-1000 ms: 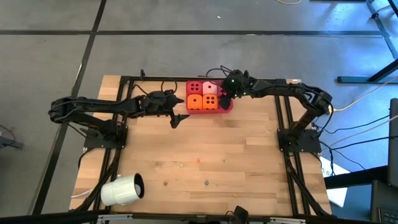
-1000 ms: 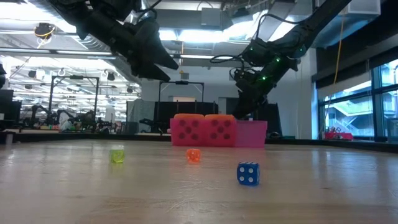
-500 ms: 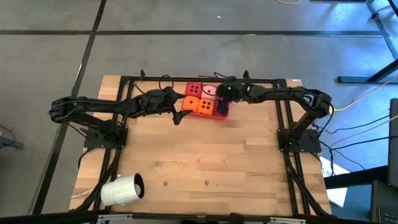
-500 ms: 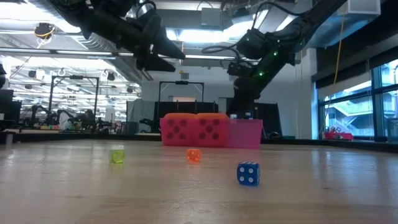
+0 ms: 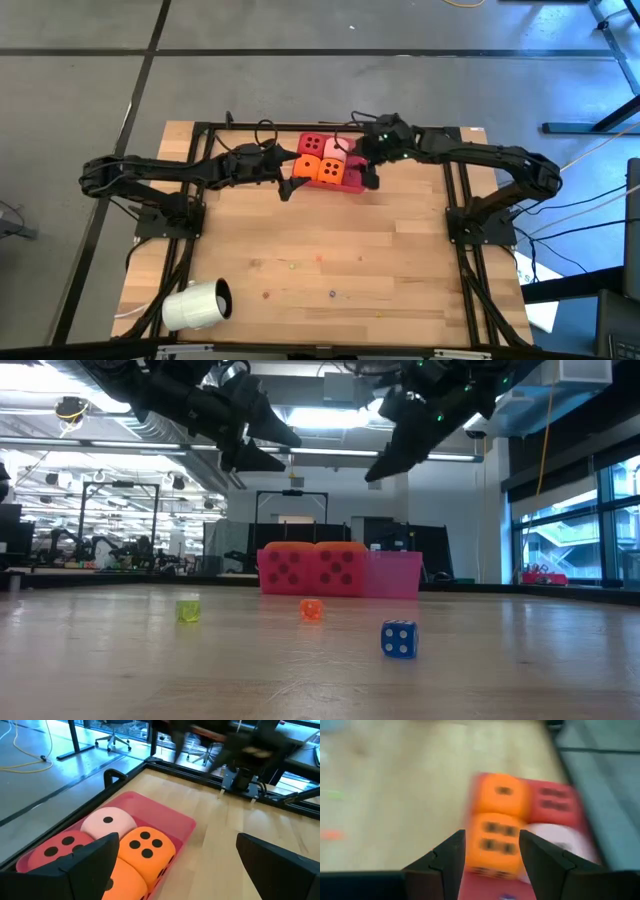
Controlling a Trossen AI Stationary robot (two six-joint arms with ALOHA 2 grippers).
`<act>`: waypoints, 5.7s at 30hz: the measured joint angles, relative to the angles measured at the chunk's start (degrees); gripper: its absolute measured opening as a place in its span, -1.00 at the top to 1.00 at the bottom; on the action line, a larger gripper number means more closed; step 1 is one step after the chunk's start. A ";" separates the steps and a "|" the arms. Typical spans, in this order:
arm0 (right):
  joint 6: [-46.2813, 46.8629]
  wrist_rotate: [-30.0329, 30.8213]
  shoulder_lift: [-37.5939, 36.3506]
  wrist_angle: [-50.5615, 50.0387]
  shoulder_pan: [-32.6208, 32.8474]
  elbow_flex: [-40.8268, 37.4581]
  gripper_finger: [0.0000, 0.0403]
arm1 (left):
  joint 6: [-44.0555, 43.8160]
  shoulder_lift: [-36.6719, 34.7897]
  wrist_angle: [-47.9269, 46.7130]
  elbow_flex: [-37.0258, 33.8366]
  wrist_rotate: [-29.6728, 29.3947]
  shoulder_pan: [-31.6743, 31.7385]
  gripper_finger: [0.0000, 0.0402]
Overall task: Pick & Place Dice
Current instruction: Put the small green dice into the red container, then put the small orange dice into the red container
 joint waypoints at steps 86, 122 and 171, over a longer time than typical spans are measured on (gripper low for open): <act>20.31 10.61 1.20 -3.53 25.71 -6.08 0.07 | -12.60 26.73 -8.66 0.02 -3.41 -39.78 0.51; 23.68 29.70 -0.14 -18.42 26.02 -14.84 0.07 | 24.44 35.32 -0.11 26.08 5.22 0.92 0.79; 11.63 6.65 -2.56 8.75 23.53 -14.73 0.07 | 12.93 17.00 -11.57 15.14 2.09 -1.53 0.42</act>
